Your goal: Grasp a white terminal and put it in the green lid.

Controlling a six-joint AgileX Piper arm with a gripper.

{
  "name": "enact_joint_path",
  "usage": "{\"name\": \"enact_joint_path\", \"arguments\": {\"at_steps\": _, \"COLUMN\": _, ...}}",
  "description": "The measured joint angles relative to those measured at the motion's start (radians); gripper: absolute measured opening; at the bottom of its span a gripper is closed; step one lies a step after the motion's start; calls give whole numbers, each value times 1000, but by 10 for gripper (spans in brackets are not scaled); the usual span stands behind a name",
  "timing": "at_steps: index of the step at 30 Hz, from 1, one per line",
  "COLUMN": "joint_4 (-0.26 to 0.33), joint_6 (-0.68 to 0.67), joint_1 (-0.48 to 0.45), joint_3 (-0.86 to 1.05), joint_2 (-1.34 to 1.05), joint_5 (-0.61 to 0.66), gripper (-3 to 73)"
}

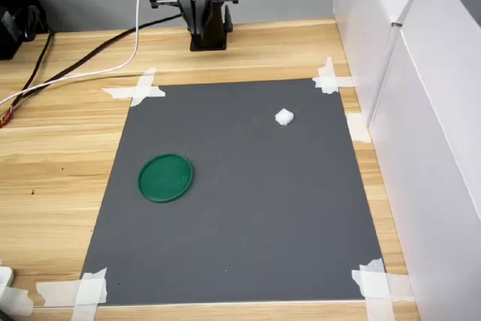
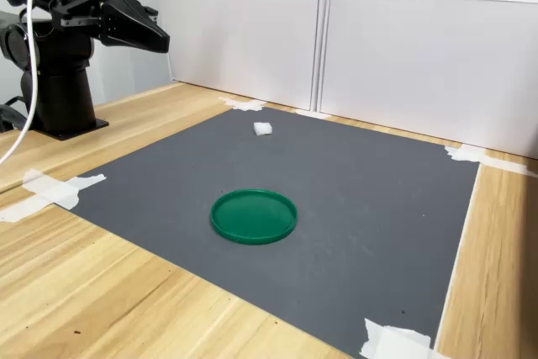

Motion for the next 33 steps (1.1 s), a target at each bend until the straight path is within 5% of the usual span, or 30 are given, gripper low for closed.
{"name": "enact_joint_path", "arguments": {"at_steps": 19, "joint_4": 0, "joint_6": 3, "joint_1": 0, "joint_3": 0, "joint_2": 0, "joint_5": 8, "gripper": -15}}
{"name": "enact_joint_path", "arguments": {"at_steps": 33, "joint_4": 0, "joint_6": 2, "joint_1": 0, "joint_3": -220, "joint_2": 205, "joint_5": 189, "gripper": -15}}
